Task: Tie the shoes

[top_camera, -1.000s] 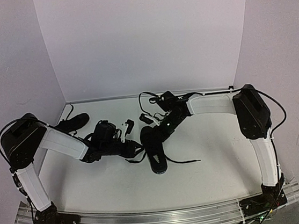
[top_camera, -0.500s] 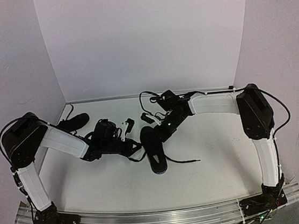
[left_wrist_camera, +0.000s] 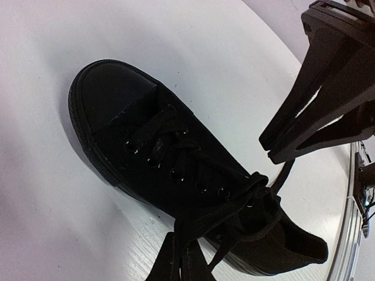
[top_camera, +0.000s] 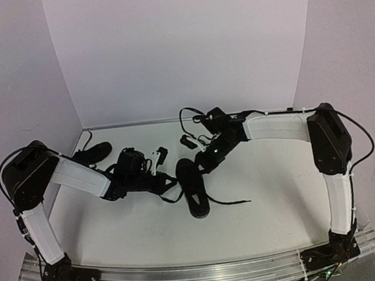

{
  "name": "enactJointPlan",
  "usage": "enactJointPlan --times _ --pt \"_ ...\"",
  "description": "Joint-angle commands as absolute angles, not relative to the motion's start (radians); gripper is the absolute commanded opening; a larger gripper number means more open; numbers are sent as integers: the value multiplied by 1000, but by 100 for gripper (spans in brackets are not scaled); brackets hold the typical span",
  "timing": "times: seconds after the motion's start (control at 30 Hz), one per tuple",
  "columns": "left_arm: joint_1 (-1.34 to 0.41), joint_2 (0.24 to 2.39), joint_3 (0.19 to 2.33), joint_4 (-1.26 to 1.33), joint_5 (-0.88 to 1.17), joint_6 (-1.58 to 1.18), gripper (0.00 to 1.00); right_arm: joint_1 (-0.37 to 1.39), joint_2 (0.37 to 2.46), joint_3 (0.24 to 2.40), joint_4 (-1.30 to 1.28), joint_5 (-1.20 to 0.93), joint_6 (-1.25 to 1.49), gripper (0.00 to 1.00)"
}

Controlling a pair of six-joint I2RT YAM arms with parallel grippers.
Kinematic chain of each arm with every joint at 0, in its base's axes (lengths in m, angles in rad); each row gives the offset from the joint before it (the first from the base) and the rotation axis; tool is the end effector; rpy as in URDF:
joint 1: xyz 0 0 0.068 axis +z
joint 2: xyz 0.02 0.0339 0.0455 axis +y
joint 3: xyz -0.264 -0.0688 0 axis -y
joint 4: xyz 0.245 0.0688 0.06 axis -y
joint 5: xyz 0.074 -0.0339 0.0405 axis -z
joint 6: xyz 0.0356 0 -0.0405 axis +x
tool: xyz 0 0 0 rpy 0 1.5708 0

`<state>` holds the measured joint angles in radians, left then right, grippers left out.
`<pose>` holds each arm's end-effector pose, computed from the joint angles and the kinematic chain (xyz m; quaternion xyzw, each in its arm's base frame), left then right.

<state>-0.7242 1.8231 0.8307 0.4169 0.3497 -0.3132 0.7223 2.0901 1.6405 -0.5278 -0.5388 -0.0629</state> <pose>0.2617 -0.2478 0.1383 0.2579 0.8302 -0.3658 0.3325 0.3302 0.3153 0.2036 -0.4246 0.8219 0.3321 0.1842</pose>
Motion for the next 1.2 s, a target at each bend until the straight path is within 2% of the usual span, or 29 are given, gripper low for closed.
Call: enactJointPlan --times 0.0,0.17,0.57,0.8,1.17 --pt "-718 1835 866 440 383 -302 0 718 2097 1689 -529 -554 -53 15" --pt "-718 1833 865 444 390 -299 0 727 2127 1713 -552 -555 -68 22" --pt "-718 1830 859 446 397 -293 0 742 2200 1763 -582 -514 -81 20" --pt "-718 1836 851 452 393 -291 0 755 2206 1757 -599 -520 -101 25" --pt "-718 1830 842 458 401 -284 0 765 2184 1790 -615 -499 -90 23"
